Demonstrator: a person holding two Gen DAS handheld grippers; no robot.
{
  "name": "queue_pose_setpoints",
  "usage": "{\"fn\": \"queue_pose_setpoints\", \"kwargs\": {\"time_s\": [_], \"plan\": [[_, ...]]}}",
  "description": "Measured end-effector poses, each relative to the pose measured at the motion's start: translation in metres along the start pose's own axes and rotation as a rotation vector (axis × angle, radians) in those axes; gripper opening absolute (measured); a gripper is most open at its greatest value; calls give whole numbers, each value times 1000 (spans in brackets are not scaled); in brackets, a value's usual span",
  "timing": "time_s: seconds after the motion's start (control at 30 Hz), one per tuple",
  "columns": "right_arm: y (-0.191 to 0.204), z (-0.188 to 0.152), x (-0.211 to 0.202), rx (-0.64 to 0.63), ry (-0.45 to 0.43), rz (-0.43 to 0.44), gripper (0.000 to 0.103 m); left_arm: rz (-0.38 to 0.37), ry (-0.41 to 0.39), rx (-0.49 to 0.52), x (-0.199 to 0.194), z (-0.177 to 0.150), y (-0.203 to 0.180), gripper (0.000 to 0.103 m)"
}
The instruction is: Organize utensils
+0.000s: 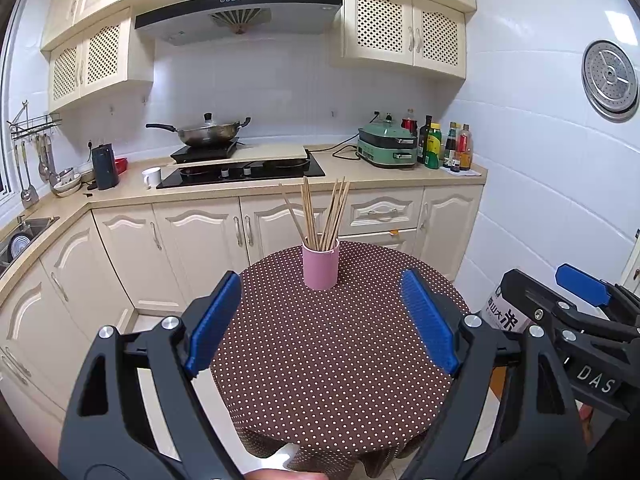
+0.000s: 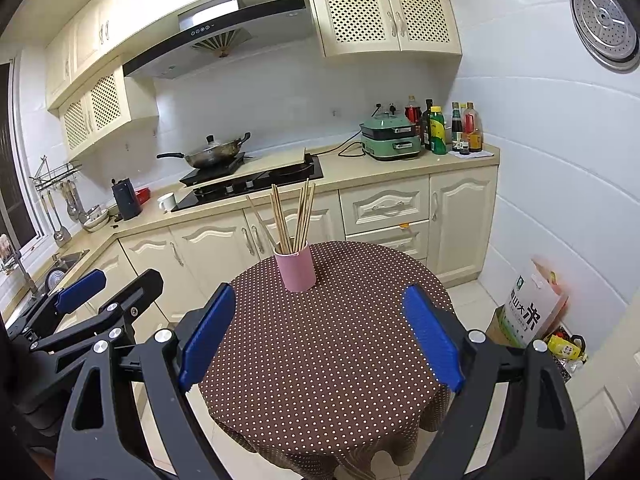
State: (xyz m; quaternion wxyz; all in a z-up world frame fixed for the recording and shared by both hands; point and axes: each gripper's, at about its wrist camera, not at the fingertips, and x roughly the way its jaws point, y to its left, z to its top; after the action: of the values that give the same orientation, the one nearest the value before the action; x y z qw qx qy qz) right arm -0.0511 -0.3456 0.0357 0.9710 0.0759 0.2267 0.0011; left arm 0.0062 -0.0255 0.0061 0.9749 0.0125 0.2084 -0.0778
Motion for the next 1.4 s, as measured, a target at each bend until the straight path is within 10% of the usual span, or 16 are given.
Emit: {"fn": "queue_pose_setpoints", "kwargs": {"time_s": [1.4], "plan": [[0,-2,2,6,5,-1,83,5,21,-13,4,-3,3,81]]}}
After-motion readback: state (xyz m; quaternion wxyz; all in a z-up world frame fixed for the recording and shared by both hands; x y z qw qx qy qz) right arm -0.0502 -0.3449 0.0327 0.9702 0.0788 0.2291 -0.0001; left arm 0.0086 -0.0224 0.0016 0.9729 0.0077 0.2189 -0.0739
